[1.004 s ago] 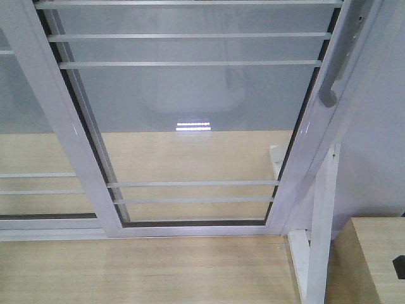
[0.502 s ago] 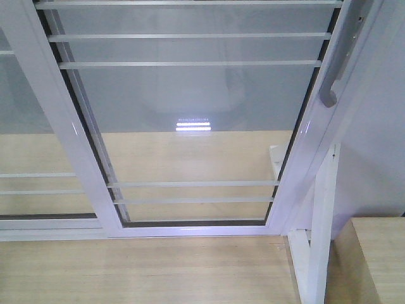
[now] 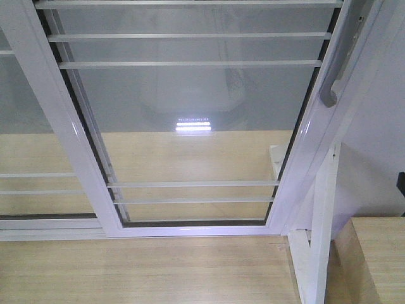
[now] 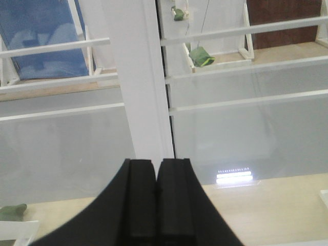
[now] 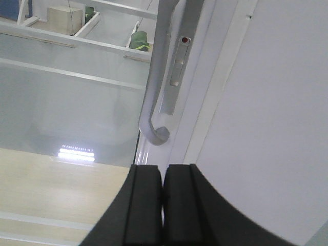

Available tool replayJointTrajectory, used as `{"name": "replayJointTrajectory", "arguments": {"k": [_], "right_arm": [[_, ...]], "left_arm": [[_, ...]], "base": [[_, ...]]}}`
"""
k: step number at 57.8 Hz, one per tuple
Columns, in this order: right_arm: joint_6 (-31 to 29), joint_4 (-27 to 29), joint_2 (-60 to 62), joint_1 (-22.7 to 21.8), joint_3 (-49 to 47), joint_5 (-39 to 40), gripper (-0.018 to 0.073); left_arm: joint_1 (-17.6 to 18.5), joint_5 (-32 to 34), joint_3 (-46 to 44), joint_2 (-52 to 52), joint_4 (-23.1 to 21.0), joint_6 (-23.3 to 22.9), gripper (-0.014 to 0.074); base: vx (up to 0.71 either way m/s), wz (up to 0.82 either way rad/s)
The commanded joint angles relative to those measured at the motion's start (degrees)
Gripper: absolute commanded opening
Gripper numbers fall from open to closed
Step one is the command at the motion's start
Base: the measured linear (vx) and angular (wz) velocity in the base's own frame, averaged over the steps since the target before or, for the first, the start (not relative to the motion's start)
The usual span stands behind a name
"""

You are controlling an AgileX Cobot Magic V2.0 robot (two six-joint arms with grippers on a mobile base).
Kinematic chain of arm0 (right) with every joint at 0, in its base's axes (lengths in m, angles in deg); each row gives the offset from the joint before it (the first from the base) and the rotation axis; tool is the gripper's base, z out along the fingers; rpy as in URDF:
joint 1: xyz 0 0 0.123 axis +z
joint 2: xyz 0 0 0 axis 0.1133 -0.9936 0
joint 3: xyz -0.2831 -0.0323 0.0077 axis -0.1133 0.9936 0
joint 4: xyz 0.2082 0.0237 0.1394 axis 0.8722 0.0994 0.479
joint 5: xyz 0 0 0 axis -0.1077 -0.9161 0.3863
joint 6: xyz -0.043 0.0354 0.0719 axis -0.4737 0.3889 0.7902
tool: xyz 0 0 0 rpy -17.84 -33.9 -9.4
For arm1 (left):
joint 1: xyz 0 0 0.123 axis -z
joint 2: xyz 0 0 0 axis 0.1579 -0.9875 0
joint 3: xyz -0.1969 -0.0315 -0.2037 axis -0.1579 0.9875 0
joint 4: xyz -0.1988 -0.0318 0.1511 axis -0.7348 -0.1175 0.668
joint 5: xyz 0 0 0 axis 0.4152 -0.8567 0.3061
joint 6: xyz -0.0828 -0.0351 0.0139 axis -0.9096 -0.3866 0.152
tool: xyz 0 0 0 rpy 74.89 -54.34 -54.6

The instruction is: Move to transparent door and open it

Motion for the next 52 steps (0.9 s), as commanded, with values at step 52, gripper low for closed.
{"name": "replayJointTrajectory", "arguments": {"k": [52], "right_arm": [[0.74, 8.12, -38.54, 1.90, -21.33, 19.82, 0.0365]], "left_arm": [[0.23, 9.75, -1.99, -7.44, -1.87, -0.12, 0.0409]], "base": [[0.00, 0.00]]}}
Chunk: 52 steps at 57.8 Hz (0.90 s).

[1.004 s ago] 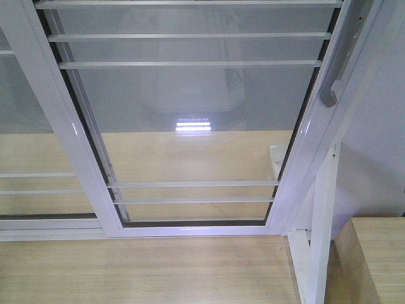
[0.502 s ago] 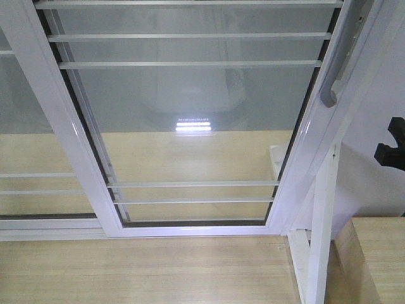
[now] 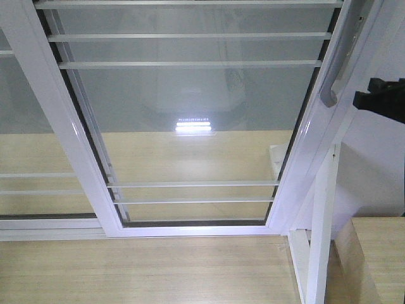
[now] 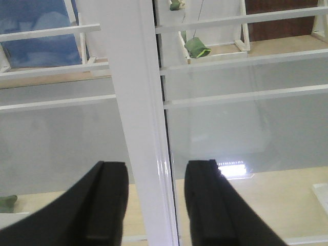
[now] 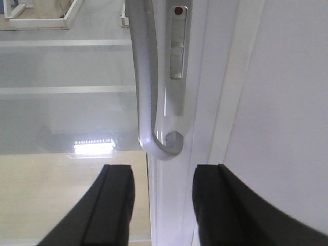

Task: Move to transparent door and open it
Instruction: 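Reach the right gripper forward to the silver door handle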

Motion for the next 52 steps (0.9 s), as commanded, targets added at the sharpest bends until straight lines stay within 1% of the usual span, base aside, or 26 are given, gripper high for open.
{"name": "replayJointTrajectory", "arguments": {"k": [1, 8, 15, 25, 42, 52], "right_arm": [[-0.12, -1.91, -2.30, 1.39, -5.08, 6.97, 0.0365], [-0.12, -2.86, -7.70, 2.15, -9.15, 10.72, 0.0365], [-0.20, -2.86, -12.52, 2.15, -12.65, 11.57, 0.0365], [-0.26, -2.86, -18.79, 2.15, -17.44, 15.77, 0.0365], [-0.11, -2.81, -26.95, 1.88, -25.05, 16.95, 0.0365], [-0.11, -2.81, -29.21, 1.88, -27.12, 18.15, 0.0365]], "left_arm": [[0.23, 5.03, -1.99, -0.83, -0.68, -0.12, 0.0409], [0.23, 5.15, -1.99, -2.06, -0.68, -0.12, 0.0409], [0.23, 5.06, -1.99, -2.69, -0.68, -0.12, 0.0409], [0.23, 5.11, -1.99, -2.76, -0.68, -0.12, 0.0409], [0.23, 5.02, -1.99, -2.76, -0.68, -0.12, 0.0409], [0.23, 5.02, -1.99, -2.76, -0.68, -0.12, 0.0409]], "base": [[0.00, 0.00], [0.00, 0.00], [0.00, 0.00], [0.00, 0.00], [0.00, 0.00], [0.00, 0.00]]}}
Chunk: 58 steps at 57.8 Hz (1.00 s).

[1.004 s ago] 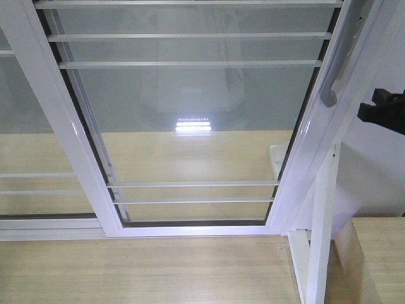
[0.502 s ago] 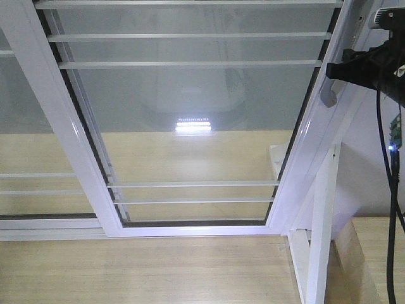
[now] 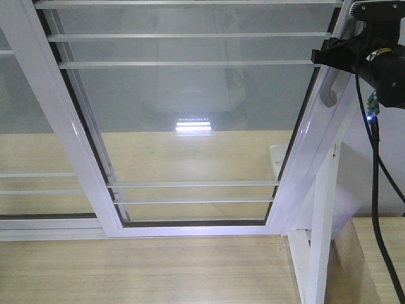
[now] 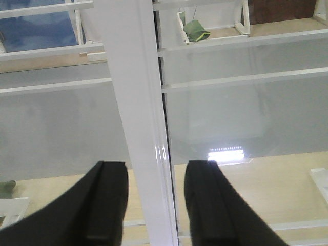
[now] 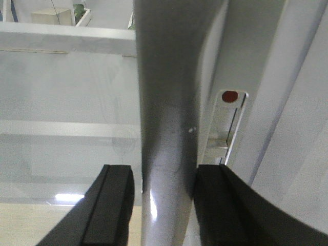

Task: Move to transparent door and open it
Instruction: 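Reach the right gripper forward to the silver door handle, then close the right gripper on the handle and slide the door toward the left arm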

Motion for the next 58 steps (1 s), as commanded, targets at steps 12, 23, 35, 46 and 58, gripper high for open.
{"name": "replayJointTrajectory", "arguments": {"k": [12, 23, 35, 46, 58], "right_arm": [[-0.11, -0.70, 0.41, -0.14, -3.08, 6.34, 0.0365], [-0.11, -0.83, 0.17, 0.85, -3.08, 5.37, 0.0365], [-0.11, -0.96, 0.17, 3.23, -3.08, 5.37, 0.0365], [-0.11, -0.96, 0.17, 4.91, -3.08, 5.45, 0.0365], [0.18, -0.96, 0.17, 5.49, -3.08, 5.39, 0.0365]], "left_arm": [[0.23, 4.96, -1.99, 0.04, -0.68, -0.12, 0.0409], [0.23, 4.96, -1.99, 0.04, -0.68, -0.12, 0.0409], [0.23, 4.96, -1.99, 0.04, -0.63, -0.12, 0.0409], [0.23, 4.96, -1.99, 0.04, -0.63, -0.12, 0.0409], [0.23, 4.96, -1.99, 0.04, -0.63, -0.12, 0.0409]], "base": [[0.00, 0.00], [0.00, 0.00], [0.00, 0.00], [0.00, 0.00], [0.00, 0.00]]}}
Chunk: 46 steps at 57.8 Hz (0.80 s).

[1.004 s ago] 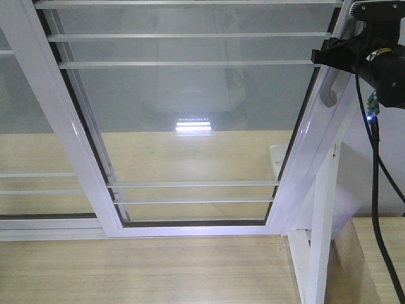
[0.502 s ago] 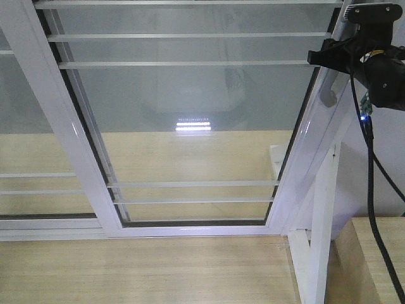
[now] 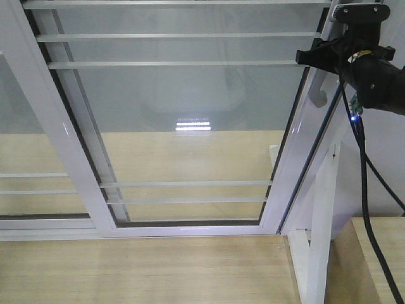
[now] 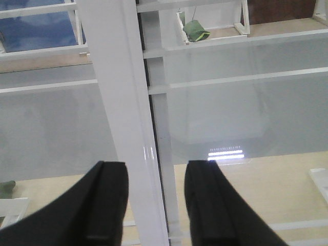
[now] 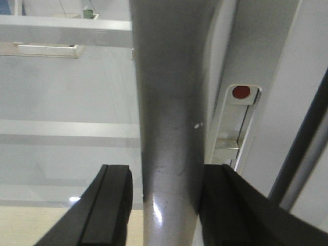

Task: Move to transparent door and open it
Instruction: 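Close the right gripper on the handle and slide the door toward the left arm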

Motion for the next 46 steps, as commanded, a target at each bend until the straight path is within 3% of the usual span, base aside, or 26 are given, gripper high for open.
{"name": "replayJointTrajectory", "arguments": {"k": [1, 12, 46], "right_arm": [[0.18, -2.87, 2.88, 1.55, -1.87, 3.24, 0.0365], [1.85, -2.87, 2.88, 2.22, -1.87, 3.30, 0.0365], [1.85, -2.60, 2.05, 12.28, -1.87, 6.72, 0.0365]], "left_arm": [[0.23, 4.96, -1.99, 0.04, -0.59, -0.12, 0.0409], [0.23, 4.96, -1.99, 0.04, -0.59, -0.12, 0.0409], [0.23, 5.01, -1.99, 0.04, -0.59, -0.12, 0.0409]], "base": [[0.00, 0.00], [0.00, 0.00], [0.00, 0.00]]}}
